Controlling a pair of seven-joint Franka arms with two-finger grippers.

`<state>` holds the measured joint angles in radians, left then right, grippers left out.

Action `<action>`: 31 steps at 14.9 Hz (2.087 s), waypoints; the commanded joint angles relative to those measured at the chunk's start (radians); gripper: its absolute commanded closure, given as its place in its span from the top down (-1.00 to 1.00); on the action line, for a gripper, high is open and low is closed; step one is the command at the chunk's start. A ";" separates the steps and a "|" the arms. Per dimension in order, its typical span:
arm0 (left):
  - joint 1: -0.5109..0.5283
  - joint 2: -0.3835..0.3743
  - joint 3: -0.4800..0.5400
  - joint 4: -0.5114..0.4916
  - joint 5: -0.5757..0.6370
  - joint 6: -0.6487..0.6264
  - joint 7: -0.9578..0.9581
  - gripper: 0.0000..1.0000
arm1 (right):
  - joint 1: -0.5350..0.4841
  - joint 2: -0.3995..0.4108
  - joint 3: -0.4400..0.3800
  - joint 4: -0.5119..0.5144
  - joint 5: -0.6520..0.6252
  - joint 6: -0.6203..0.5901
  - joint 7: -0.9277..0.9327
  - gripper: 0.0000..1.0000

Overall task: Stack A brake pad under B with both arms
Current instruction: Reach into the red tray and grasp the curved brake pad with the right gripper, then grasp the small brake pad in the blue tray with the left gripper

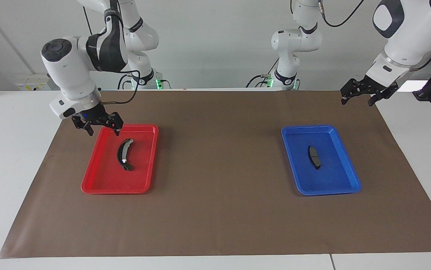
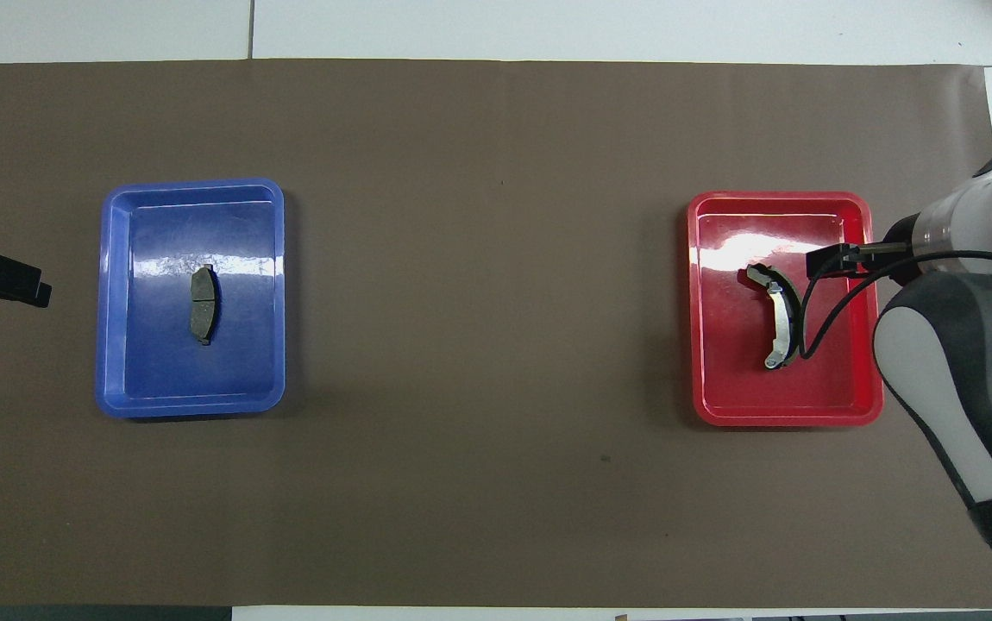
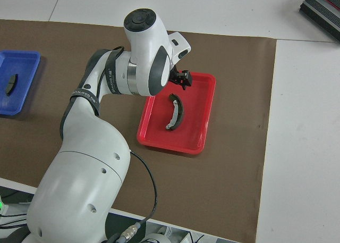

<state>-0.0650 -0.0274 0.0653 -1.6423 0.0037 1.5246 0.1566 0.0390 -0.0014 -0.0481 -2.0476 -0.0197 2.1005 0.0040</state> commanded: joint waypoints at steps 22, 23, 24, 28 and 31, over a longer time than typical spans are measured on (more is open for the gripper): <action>-0.071 0.127 -0.012 -0.603 0.004 0.917 -0.071 0.96 | -0.014 0.124 0.001 -0.273 0.021 0.401 -0.180 -0.74; -0.073 0.151 -0.012 -0.610 0.004 0.951 -0.074 0.94 | -0.011 0.127 0.001 -0.267 0.021 0.398 -0.158 -1.00; -0.072 0.167 -0.012 -0.617 0.004 0.971 -0.071 0.91 | -0.013 0.127 0.001 -0.264 0.020 0.398 -0.151 -1.00; -0.072 0.192 -0.010 -0.611 0.004 0.941 -0.068 -0.77 | -0.014 0.126 0.001 -0.224 0.021 0.362 -0.081 -1.00; -0.064 0.158 -0.010 -0.593 0.004 0.855 -0.068 -0.99 | -0.014 0.112 0.001 -0.146 0.021 0.245 -0.027 -1.00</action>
<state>-0.1254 0.1572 0.0485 -2.2349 0.0028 2.4307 0.0972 0.0321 0.1247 -0.0519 -2.2542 -0.0140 2.4236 -0.0441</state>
